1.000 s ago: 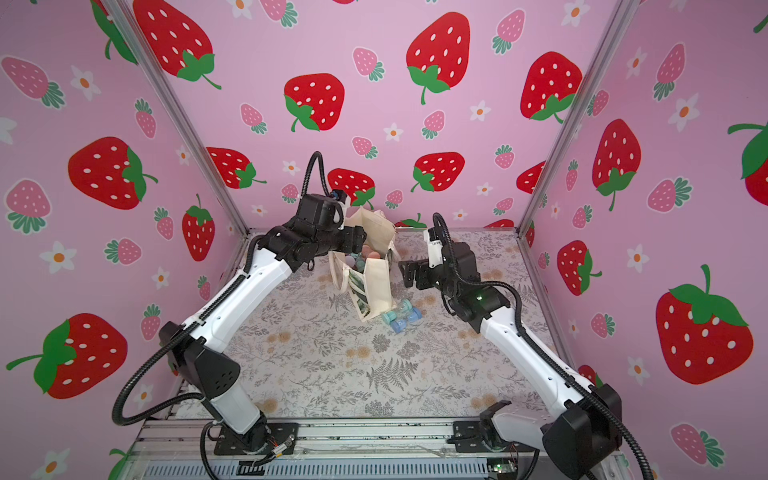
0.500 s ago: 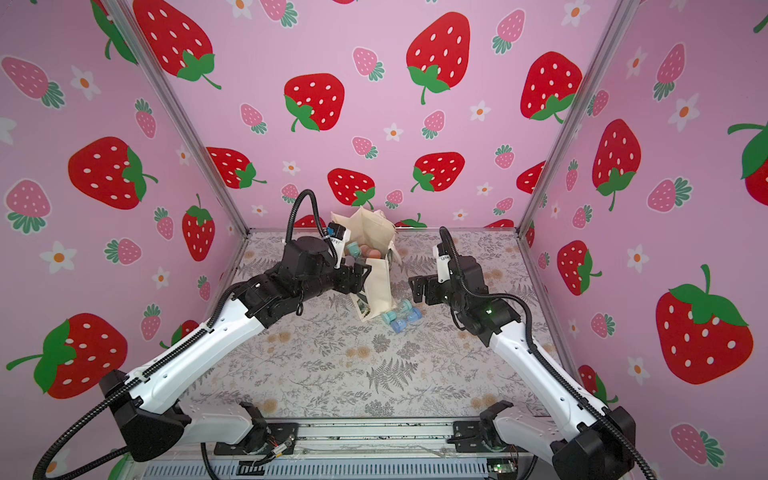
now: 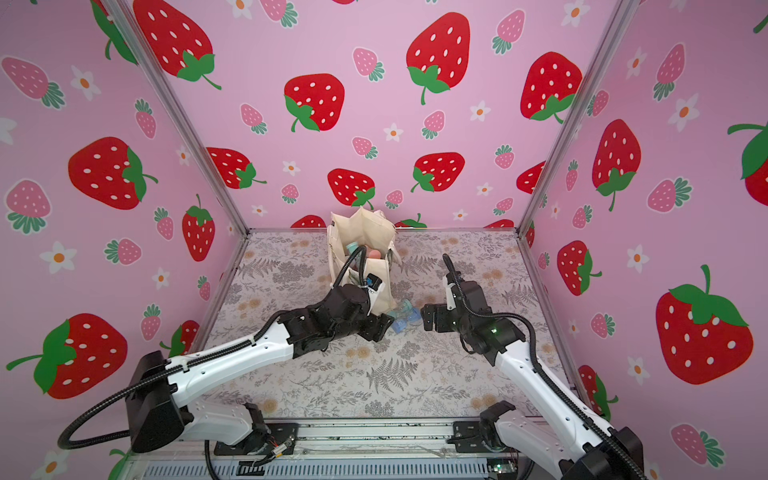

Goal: Put the hourglass into the canvas bag
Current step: Pick up the hourglass from the center of the board.

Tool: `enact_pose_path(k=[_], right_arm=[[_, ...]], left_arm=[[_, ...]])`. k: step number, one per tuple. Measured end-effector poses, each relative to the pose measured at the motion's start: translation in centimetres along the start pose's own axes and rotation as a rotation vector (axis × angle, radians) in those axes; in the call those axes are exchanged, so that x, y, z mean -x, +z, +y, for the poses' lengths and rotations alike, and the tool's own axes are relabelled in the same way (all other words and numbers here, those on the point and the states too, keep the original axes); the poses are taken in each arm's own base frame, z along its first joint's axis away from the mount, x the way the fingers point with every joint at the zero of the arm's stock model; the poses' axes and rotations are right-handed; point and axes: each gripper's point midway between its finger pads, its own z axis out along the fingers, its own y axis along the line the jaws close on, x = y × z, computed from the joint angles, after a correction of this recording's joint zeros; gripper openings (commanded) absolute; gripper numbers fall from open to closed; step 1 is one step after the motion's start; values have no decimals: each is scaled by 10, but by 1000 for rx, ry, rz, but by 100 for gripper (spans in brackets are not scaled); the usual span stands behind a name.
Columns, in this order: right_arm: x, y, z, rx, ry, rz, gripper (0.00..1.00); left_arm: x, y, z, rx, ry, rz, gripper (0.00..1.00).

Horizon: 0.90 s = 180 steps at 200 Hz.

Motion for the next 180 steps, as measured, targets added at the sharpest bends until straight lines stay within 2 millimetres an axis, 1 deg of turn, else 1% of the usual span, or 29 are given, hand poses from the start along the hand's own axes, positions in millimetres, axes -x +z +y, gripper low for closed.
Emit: enact_pose_path(k=[45,70,81,98,150,180], right_arm=[[-42,15,-14,-21,40,93,99],[-54,20,-18,-14,62,116,99],[-56,22,-18,-6,65,117,99],[-55,23,-16,8,67,110,99],[-50,24,-11,37,73,93,99],[-49,24,-11,40,75,91,99]], left_arm=[[-33,56,-2,11,40,98,76],[-49,81,0,27,64,151,73],[-53,93,0,33,75,168,72],[-52,107,0,46,86,177,71],[-45,136,3,83,102,173,67],[-57,149,9,100,105,203,66]])
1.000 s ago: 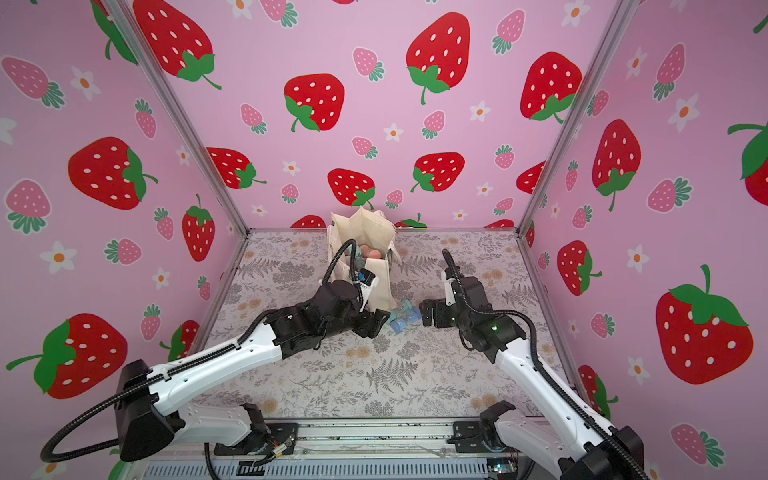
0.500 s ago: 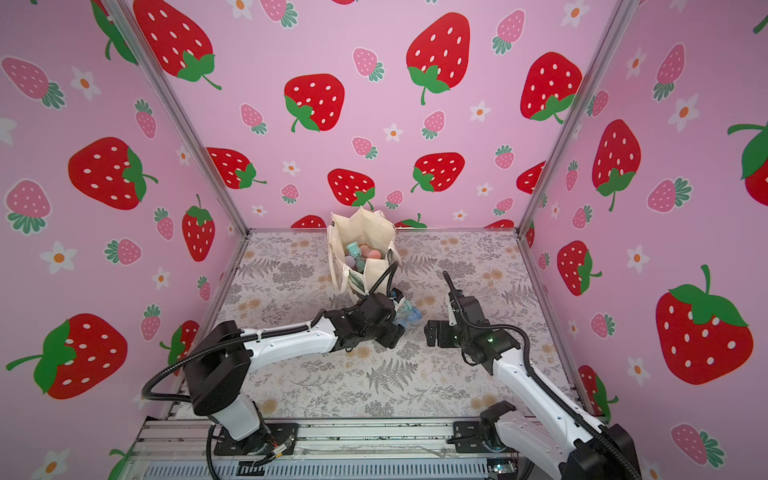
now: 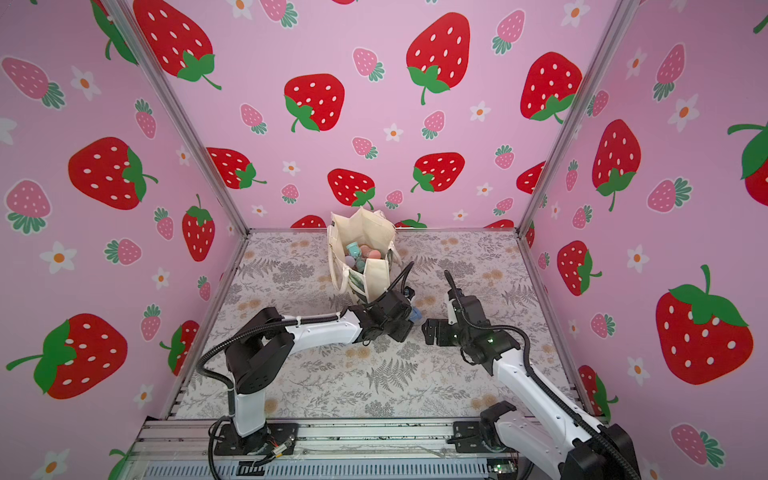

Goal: Put the hourglass into the canvas bag
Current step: Pick up the hourglass from the center of the board.

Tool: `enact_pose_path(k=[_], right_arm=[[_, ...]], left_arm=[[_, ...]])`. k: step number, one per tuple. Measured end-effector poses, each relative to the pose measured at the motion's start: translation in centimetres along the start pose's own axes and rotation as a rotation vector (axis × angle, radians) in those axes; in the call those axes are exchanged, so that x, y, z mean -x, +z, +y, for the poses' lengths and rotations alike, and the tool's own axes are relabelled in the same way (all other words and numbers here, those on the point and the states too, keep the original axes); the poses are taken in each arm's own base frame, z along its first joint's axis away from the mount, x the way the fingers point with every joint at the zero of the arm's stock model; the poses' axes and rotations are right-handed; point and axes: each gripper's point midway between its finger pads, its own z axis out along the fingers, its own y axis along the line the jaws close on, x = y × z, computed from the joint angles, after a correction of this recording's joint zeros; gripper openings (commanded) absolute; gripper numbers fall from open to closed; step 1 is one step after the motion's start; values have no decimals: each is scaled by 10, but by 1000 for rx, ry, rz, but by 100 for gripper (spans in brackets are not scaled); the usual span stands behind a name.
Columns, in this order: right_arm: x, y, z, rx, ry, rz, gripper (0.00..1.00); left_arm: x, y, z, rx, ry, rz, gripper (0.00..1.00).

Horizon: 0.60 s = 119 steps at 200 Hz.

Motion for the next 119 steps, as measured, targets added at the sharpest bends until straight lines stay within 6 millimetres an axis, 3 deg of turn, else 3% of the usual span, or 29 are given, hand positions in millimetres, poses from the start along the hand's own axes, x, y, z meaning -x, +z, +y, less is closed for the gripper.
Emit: enact_pose_path(k=[51,119], right_arm=[[1,0,0,1,3,-2,99],[3,3,-1,6,9,-6,99]], left_arm=[[-20,19,3,14,-6,56,60],[-19,21,-2,7,-22,47,53]])
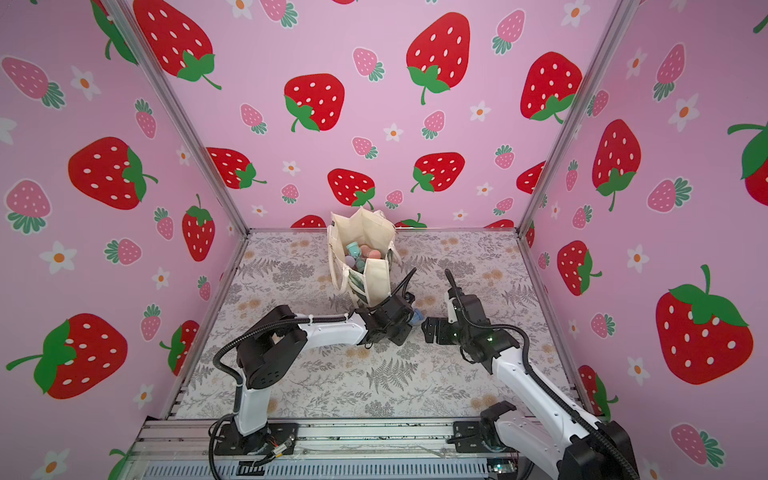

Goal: Put the hourglass into the canvas bag
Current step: Pick up the hourglass from the center of the board.

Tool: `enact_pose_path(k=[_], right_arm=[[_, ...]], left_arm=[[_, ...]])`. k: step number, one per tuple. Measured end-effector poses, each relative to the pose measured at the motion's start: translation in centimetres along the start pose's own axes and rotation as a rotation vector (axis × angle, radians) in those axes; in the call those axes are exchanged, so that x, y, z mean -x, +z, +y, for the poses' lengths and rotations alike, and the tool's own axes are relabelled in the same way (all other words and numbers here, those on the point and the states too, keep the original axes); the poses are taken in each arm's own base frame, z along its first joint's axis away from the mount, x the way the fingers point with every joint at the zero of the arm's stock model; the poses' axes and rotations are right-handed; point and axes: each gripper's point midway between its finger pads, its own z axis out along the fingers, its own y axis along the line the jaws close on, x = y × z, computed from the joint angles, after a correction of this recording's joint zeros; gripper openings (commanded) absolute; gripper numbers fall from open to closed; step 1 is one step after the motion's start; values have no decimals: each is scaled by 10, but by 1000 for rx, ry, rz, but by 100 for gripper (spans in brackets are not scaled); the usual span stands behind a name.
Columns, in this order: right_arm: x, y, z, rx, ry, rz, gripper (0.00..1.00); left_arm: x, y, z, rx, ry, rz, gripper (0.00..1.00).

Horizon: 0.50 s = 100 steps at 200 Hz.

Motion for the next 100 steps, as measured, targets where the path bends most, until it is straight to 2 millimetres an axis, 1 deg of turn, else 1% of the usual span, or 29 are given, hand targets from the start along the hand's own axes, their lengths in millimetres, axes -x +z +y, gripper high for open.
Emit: enact_pose_path(k=[29,50,70,84,100], right_arm=[[1,0,0,3,1,-2,99],[2,0,1,5,4,-5,99],[2,1,0,7,8,-6,99],[1,1,0,8,11,-6,99],[2,1,0,9,13,-6,99]], left_arm=[[1,1,-1,-5,-9,-4,51],[1,2,-2,-12,-15,-7,46],[1,2,-3,-14,-17,-13,45],[1,2,-3,-16,-17,-15,39],[1,2,-3,-17,-17,-15,39]])
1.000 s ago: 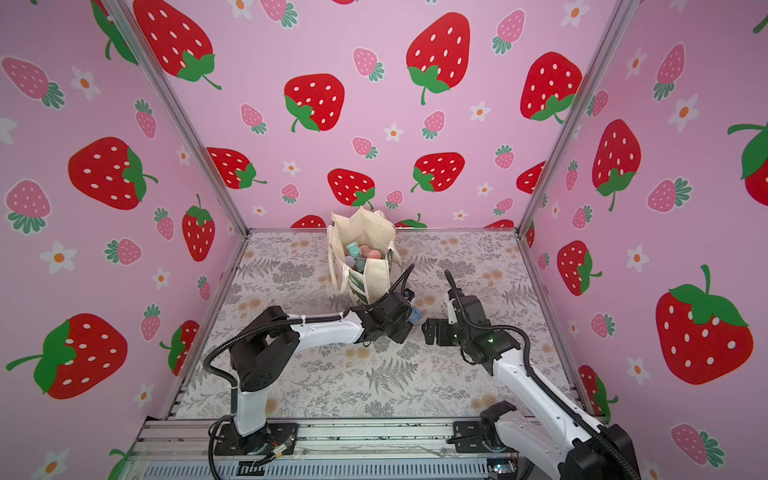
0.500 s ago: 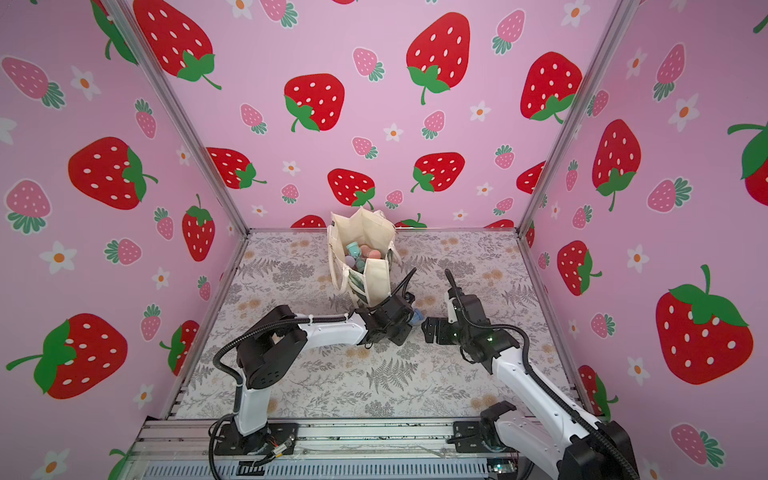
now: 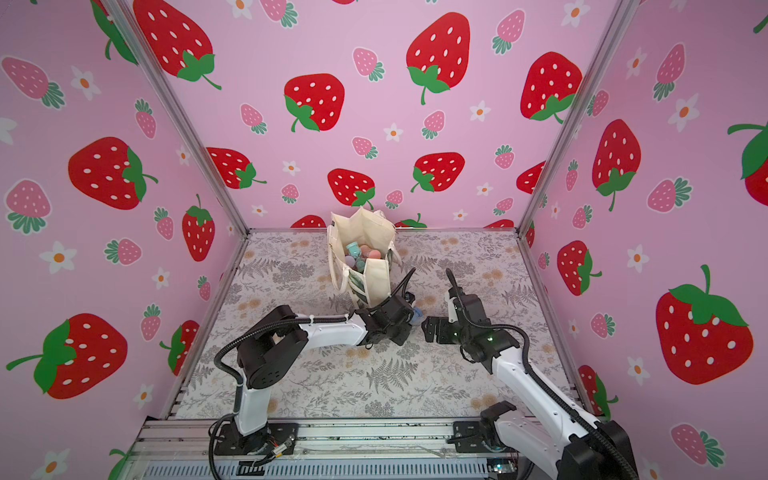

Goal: Put the hourglass into the canvas bag
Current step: Pick up the hourglass from the center of the board.

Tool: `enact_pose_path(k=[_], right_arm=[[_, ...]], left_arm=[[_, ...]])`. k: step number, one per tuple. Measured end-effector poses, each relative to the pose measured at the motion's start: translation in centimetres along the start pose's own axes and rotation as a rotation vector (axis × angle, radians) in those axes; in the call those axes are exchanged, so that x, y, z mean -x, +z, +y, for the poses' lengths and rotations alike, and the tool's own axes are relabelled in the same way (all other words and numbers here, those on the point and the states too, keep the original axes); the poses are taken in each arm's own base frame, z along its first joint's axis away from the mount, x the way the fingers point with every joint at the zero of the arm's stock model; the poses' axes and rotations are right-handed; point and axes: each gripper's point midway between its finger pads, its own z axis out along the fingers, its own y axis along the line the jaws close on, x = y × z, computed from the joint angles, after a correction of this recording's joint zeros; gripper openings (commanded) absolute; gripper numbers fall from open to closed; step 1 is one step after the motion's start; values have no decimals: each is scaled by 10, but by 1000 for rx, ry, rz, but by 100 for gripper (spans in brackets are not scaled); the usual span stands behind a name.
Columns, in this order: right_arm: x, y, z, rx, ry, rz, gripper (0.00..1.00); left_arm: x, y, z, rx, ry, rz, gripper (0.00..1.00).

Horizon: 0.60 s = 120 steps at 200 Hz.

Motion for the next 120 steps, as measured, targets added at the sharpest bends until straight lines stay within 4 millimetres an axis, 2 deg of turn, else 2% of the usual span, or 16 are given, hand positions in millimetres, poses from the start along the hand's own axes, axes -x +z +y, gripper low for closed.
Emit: enact_pose_path(k=[69,86,120], right_arm=[[0,0,0,4,10,1,99],[1,-1,1,9,8,-2,99],[4,-8,7,37,3,-24,99]], left_arm=[[-3,-6,-2,-10,-2,0,32],[0,-16,-2,-15,-10,-12,31],[22,-43,-7,-51,-36,-79,29]])
